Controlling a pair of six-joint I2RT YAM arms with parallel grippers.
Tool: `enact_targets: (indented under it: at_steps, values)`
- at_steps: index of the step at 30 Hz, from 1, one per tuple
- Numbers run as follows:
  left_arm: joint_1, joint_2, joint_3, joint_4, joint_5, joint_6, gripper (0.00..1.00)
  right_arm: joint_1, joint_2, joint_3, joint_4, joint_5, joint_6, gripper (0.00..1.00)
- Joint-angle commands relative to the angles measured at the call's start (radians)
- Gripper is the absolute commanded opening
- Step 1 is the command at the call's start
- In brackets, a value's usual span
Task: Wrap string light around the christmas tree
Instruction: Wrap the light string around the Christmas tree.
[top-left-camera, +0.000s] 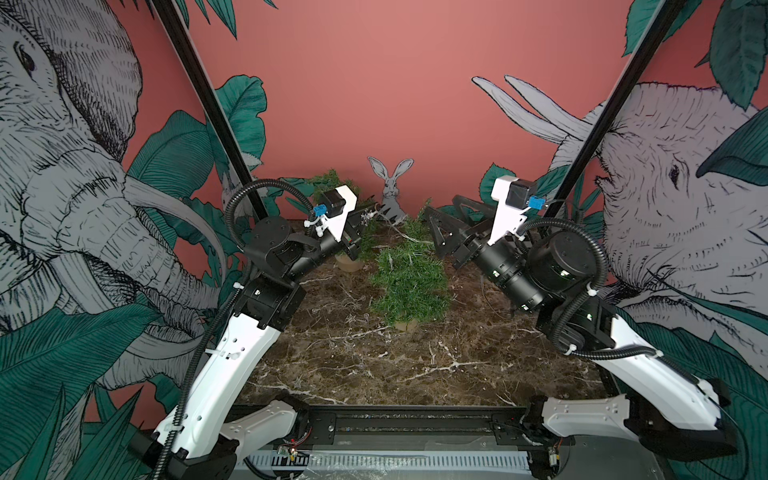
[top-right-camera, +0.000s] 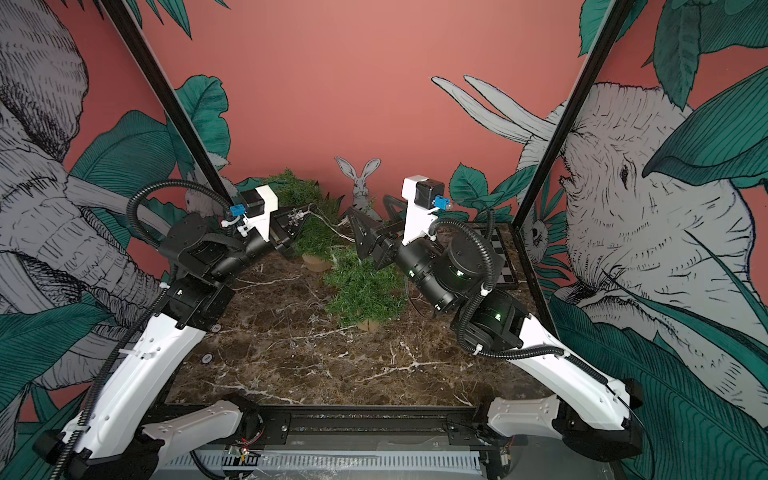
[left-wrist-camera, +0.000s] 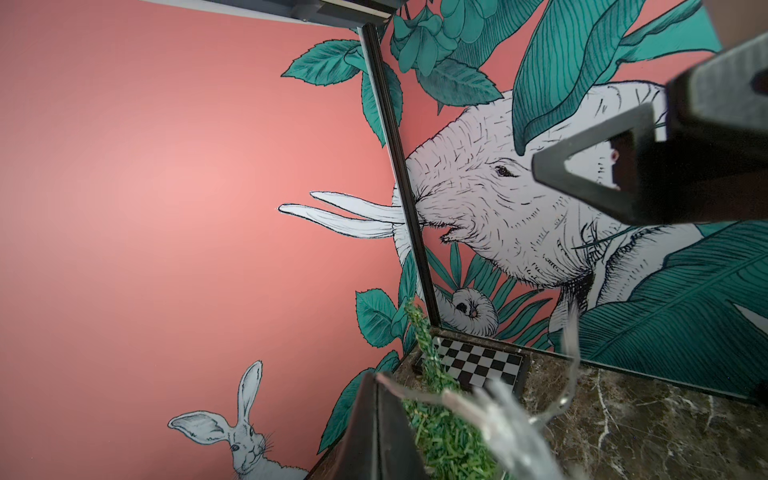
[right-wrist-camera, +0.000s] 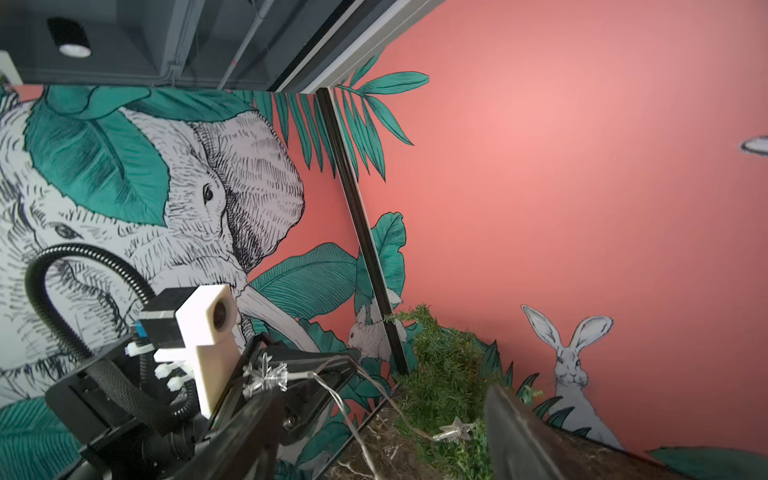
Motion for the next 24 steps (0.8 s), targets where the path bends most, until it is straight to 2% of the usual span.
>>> enact_targets:
  at_steps: [1,3,6,11,16,19,24]
  values:
    - [0.001,-0.024,-0.02,0.064,-0.016,-0.014,0.0,0.004,-0.047,-0.028,-0.036,0.064,0.063,0.84]
    - [0.001,-0.026,-0.021,0.076,-0.029,-0.028,0.0,0.003,-0.085,-0.078,-0.029,0.041,0.048,0.84]
    - [0.001,-0.024,-0.021,0.095,-0.023,-0.037,0.0,0.004,-0.161,-0.216,0.08,-0.03,-0.049,0.78]
    - [0.001,-0.03,-0.03,0.122,-0.015,-0.051,0.0,0.004,-0.225,-0.376,0.144,-0.088,-0.21,0.61]
    - [0.001,-0.038,-0.036,0.144,-0.009,-0.06,0.0,0.003,-0.19,-0.449,0.188,-0.167,-0.298,0.47]
    - [0.002,-0.038,-0.032,0.153,0.024,-0.083,0.0,0.006,-0.138,-0.451,0.22,-0.218,-0.367,0.49]
    - [0.001,-0.031,-0.022,0.174,0.055,-0.125,0.0,0.003,-0.073,-0.447,0.28,-0.159,-0.425,0.49]
